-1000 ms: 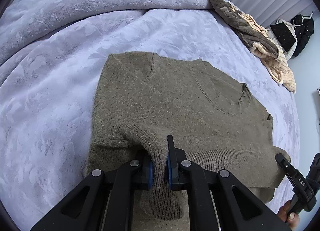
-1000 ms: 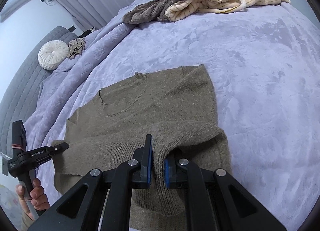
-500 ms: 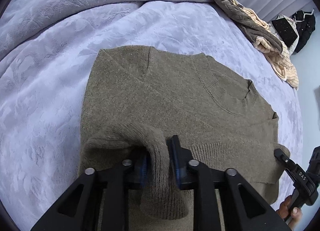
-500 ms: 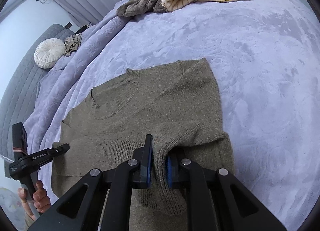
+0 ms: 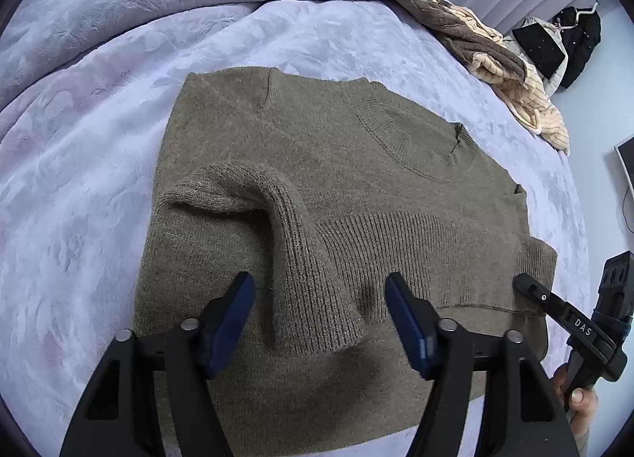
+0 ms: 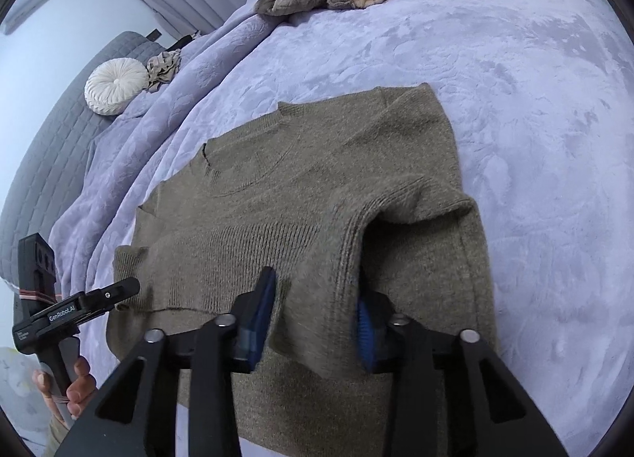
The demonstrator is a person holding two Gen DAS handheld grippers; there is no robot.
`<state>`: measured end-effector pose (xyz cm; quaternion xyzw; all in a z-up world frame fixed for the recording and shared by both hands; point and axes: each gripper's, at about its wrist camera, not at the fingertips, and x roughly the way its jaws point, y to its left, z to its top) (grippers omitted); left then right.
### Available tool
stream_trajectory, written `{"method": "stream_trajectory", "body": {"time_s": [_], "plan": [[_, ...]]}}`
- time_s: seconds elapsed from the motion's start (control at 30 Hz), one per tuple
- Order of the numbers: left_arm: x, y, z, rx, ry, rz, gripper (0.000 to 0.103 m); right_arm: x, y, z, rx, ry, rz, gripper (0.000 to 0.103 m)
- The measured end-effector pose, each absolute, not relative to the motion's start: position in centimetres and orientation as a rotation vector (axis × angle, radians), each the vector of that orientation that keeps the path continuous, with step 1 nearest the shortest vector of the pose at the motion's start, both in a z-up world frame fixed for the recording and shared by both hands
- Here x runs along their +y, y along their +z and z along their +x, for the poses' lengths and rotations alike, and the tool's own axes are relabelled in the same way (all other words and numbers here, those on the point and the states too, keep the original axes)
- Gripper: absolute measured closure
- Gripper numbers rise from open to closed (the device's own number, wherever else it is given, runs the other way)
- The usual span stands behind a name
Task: Fold small clothes
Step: 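Lower the hem onto the sweater near the collar and open both grippers, then withdraw both grippers from the folded sweater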
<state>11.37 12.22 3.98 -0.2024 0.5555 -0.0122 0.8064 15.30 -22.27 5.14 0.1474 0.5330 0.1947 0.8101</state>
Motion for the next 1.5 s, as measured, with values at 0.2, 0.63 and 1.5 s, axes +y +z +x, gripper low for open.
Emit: {"method": "stream_trajectory", "body": {"time_s": [0.2,0.63,1.5], "plan": [[12.9,4.5,12.1,1.181,-0.016,-0.442,0.082,-21.7,6.0,15.3,1.111,0.443,0.293,0.090],[15.1,6.4,17.5,1.116,0.032,-0.531,0.082,-22.2,8.1,20.2,1.063,0.456,0.447,0.090],[11.9,8.2,18.5,1.000,-0.186,-0.425,0.022,-20.3,9.3,22.9,0.952,0.435,0.232,0.032]]}}
